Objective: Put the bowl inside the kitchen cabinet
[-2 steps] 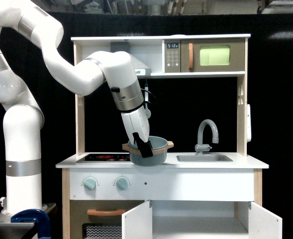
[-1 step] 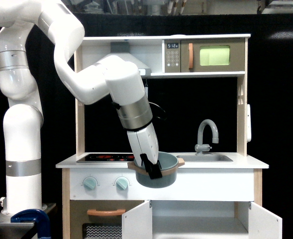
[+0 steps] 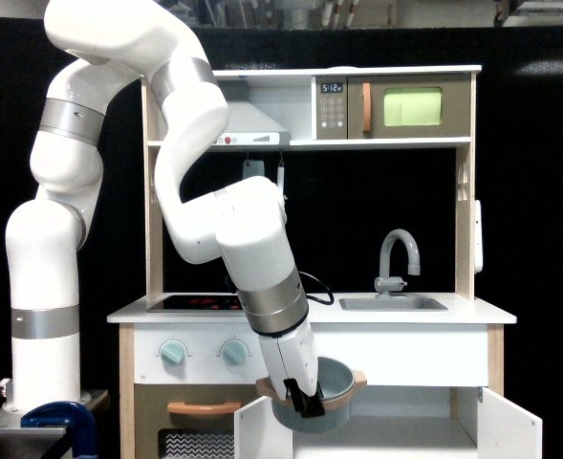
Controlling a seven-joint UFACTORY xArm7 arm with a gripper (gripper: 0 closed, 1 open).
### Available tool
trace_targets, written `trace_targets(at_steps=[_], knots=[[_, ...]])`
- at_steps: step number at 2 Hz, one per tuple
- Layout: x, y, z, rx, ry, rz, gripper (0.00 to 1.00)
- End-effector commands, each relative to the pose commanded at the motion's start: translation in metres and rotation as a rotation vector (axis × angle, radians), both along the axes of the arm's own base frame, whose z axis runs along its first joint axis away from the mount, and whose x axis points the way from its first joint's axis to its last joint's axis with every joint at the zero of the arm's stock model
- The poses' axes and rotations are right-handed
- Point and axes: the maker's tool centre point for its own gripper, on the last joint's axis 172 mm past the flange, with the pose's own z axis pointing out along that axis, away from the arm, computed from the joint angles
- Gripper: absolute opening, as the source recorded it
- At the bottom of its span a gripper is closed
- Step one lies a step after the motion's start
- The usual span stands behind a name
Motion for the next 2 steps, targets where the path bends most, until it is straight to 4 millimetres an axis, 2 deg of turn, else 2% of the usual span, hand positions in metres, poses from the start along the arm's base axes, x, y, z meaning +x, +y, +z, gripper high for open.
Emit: trace_targets(at_steps=[1, 2], knots=[[0.028, 0.02, -0.07, 0.0, 0.0, 0.0, 0.0], [0.095, 0.087, -0.085, 0.0, 0.0, 0.0, 0.0]])
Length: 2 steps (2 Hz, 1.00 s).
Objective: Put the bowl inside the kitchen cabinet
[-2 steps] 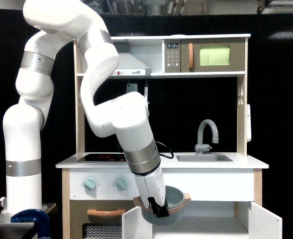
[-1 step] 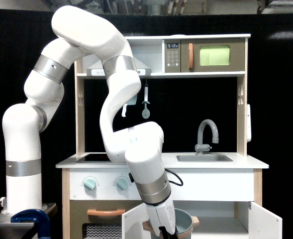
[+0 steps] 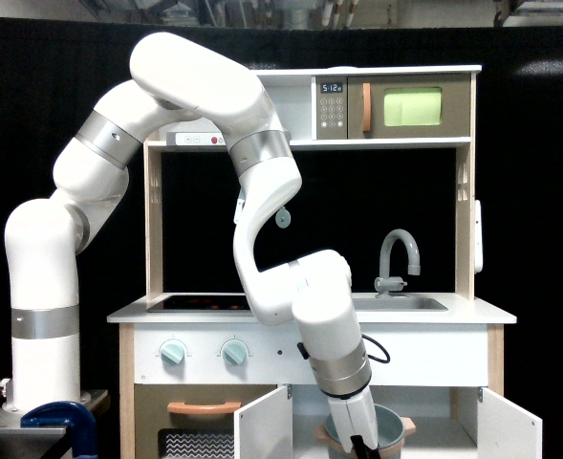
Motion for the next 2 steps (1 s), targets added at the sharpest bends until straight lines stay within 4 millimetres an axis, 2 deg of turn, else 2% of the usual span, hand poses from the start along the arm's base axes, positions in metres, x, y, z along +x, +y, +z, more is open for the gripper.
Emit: trace_targets(at_steps=[1, 2], knots=[[0.039, 0.069, -0.019, 0.0, 0.0, 0.0, 0.0], [0.044, 0.098, -0.028, 0.0, 0.0, 0.0, 0.0]])
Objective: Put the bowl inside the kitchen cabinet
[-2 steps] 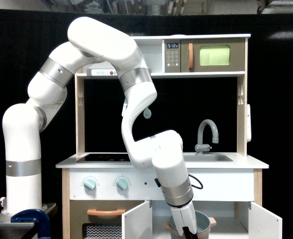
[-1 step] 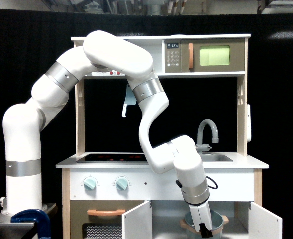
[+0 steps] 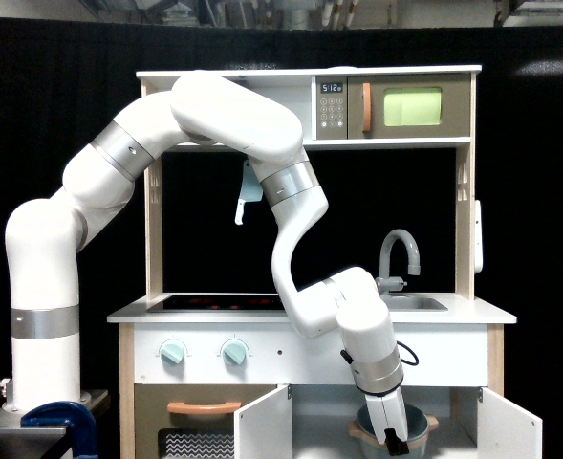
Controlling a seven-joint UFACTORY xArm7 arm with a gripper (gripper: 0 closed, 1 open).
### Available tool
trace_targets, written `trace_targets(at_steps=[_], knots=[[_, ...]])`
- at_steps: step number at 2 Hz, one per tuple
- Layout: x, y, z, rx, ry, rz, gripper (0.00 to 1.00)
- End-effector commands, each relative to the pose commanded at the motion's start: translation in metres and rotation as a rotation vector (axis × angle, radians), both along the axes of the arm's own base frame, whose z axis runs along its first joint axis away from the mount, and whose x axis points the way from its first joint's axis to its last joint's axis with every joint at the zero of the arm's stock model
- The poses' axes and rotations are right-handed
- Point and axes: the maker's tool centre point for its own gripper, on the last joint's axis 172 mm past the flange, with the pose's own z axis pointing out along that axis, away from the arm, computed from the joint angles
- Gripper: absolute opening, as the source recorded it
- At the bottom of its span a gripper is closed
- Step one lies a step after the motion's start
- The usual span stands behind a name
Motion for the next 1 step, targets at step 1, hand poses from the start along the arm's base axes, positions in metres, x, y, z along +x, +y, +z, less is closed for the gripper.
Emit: trace_targets(at_steps=[1], knots=[[0.006, 0.012, 0.001, 0.0, 0.0, 0.0, 1.0]])
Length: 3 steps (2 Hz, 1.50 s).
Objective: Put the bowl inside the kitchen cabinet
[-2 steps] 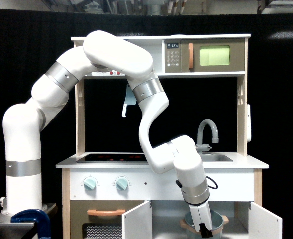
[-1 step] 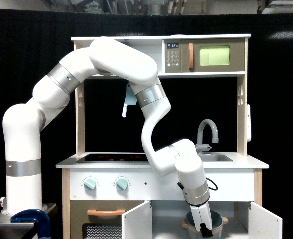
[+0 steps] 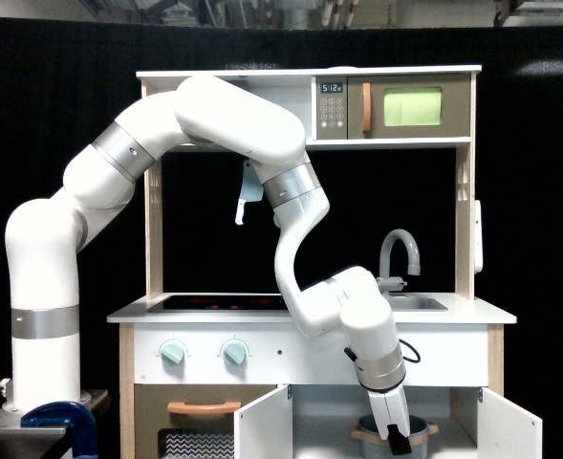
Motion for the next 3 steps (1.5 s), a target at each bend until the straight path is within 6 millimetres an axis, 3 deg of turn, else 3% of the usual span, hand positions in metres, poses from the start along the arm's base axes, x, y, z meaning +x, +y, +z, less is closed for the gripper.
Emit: trace_targets(at_steps=[1, 3], knots=[[-0.009, 0.005, -0.001, 0.0, 0.0, 0.0, 1.0], [-0.019, -0.016, -0.002, 0.0, 0.0, 0.0, 1.0]])
